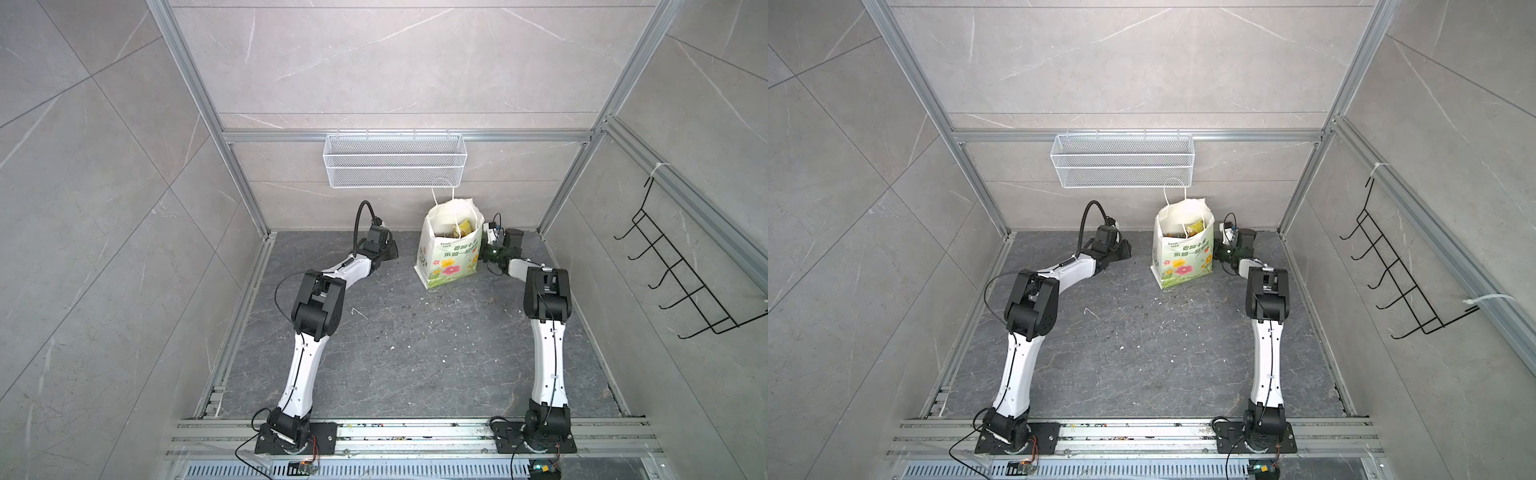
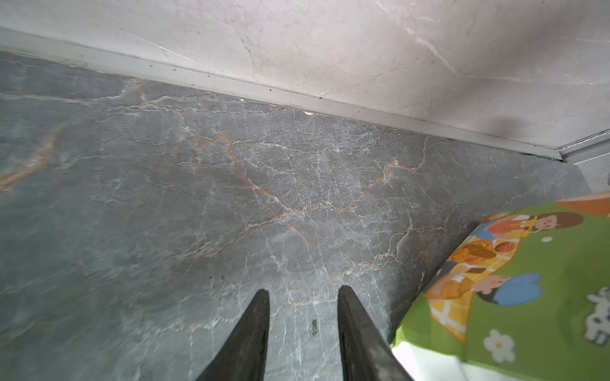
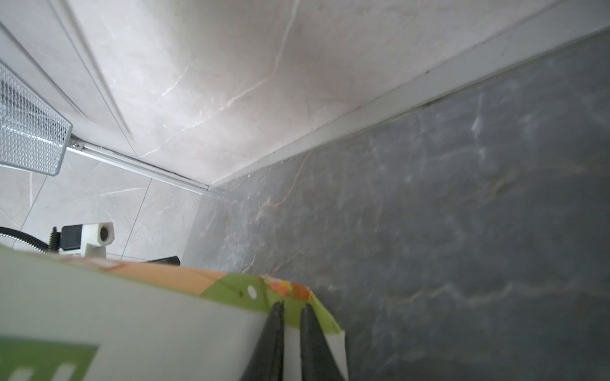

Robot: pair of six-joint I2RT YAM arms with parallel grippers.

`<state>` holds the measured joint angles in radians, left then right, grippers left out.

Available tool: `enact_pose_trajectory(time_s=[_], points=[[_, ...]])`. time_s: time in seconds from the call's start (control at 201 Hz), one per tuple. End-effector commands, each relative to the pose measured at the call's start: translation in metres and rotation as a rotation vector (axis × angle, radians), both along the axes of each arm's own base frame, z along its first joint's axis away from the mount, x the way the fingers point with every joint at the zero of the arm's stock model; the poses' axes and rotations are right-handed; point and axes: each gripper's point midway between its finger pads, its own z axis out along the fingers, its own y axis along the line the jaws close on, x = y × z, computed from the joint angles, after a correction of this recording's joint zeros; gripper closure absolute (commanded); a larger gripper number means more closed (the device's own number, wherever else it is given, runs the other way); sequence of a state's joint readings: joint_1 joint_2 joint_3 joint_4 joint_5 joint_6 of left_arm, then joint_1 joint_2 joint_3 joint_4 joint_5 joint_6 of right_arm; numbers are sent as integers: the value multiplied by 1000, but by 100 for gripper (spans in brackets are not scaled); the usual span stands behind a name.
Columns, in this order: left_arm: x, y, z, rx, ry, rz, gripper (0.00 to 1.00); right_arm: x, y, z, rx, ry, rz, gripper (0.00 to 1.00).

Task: Take the snacks out of the paper bag
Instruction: 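Grip the bag sides with both grippers and drag it toward the robot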

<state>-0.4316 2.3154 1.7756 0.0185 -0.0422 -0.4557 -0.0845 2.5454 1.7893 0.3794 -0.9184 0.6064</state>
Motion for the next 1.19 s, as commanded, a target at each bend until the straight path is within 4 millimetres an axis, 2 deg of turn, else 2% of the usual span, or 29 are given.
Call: enact_pose_trajectory(time_s=[0.0, 0.085, 0.179, 0.353, 0.523, 0.672, 0.747, 0.821, 0.886, 1.035, 1.19], points=[[0, 16, 47, -4, -113, 37, 62, -5, 29, 62, -34, -179, 28, 86], [-8, 29, 46, 13, -106, 62, 62, -3, 44, 68, -17, -127, 54, 86], [-19, 47, 46, 20, -105, 89, 62, -11, 62, 81, 29, -129, 95, 85], [-40, 71, 45, -19, -97, 124, 62, -35, 78, 68, 20, -61, 67, 85], [-66, 90, 44, 17, -79, 121, 60, -69, 97, 61, 16, -21, 81, 85], [-91, 128, 51, -17, -72, 155, 56, -107, 108, 59, -11, 5, 93, 85], [-105, 140, 61, -5, -92, 143, 50, -124, 117, 57, -42, 2, 103, 85], [-116, 139, 73, 21, -122, 73, 40, -142, 134, 56, -57, 3, 159, 85], [-125, 129, 79, 25, -146, -14, 35, -154, 145, 53, -77, 12, 178, 85], [-133, 125, 84, 0, -126, -37, 34, -180, 165, 51, -82, 20, 159, 86], [-137, 119, 87, -15, -147, -80, 34, -197, 181, 53, -64, 17, 156, 84]])
